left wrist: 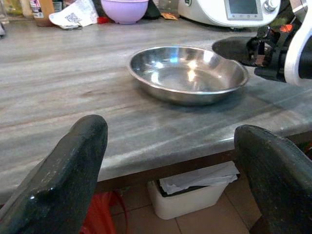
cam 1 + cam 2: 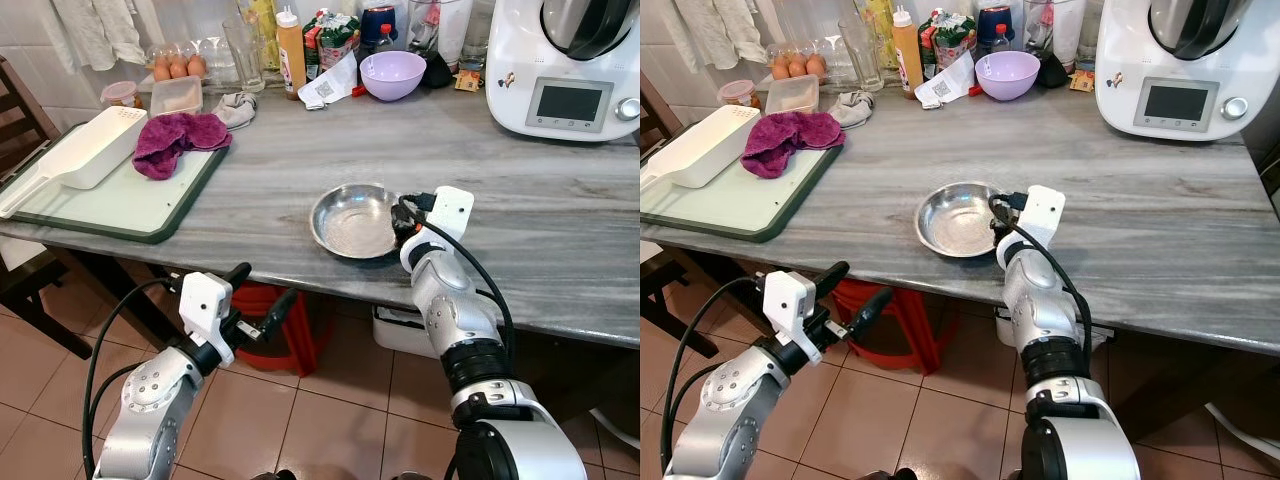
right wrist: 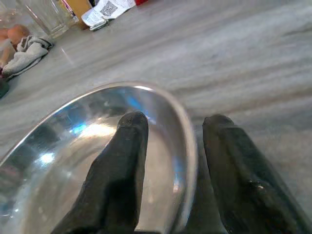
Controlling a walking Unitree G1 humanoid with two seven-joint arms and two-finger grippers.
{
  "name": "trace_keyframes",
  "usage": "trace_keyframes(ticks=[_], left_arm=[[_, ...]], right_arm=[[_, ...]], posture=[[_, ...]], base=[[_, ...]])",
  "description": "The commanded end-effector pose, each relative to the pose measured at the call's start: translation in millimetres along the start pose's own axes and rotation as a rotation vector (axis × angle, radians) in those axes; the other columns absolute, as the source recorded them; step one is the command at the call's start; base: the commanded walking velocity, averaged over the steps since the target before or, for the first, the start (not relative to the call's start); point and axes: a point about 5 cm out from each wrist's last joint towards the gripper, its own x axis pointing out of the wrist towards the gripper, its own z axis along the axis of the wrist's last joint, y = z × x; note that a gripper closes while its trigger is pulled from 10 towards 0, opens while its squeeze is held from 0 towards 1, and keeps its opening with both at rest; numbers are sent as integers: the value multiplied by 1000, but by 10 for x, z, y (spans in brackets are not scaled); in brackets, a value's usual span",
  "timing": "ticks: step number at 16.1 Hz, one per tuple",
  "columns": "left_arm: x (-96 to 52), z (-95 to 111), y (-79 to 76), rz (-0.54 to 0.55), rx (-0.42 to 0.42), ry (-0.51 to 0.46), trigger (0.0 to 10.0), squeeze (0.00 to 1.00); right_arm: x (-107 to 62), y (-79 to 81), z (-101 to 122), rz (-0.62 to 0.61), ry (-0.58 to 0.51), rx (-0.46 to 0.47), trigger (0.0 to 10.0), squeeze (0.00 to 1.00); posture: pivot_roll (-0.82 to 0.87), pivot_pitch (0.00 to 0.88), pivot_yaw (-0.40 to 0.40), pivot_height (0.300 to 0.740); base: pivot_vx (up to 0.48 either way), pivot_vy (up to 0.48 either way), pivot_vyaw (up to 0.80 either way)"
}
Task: Setting the table
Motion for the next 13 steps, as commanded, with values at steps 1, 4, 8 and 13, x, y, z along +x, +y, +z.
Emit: trace_keyframes(ticks=[1, 4, 8, 13], left_arm=[[1, -21, -6, -16, -6, 16, 10000, 0], [5, -26, -11, -17, -7, 19, 10000, 0], [-1, -20, -13, -8, -7, 13, 10000, 0], [-11, -8, 1, 25, -15, -4, 10000, 0]], right_arm=[[15, 55, 11, 25, -1, 4, 10000, 1000], [10, 57, -5, 42, 12, 16, 10000, 1000], [-62, 71, 96, 73, -66, -42, 10000, 1000], [-373, -142, 332, -8, -239, -176, 10000, 1000]], posture=[[-167, 122, 89, 740], [-164, 121, 87, 740], [-157, 116, 76, 740], [-158, 110, 66, 740]], base=[[0, 0, 0], [0, 0, 0], [0, 0, 0], [0, 0, 0]])
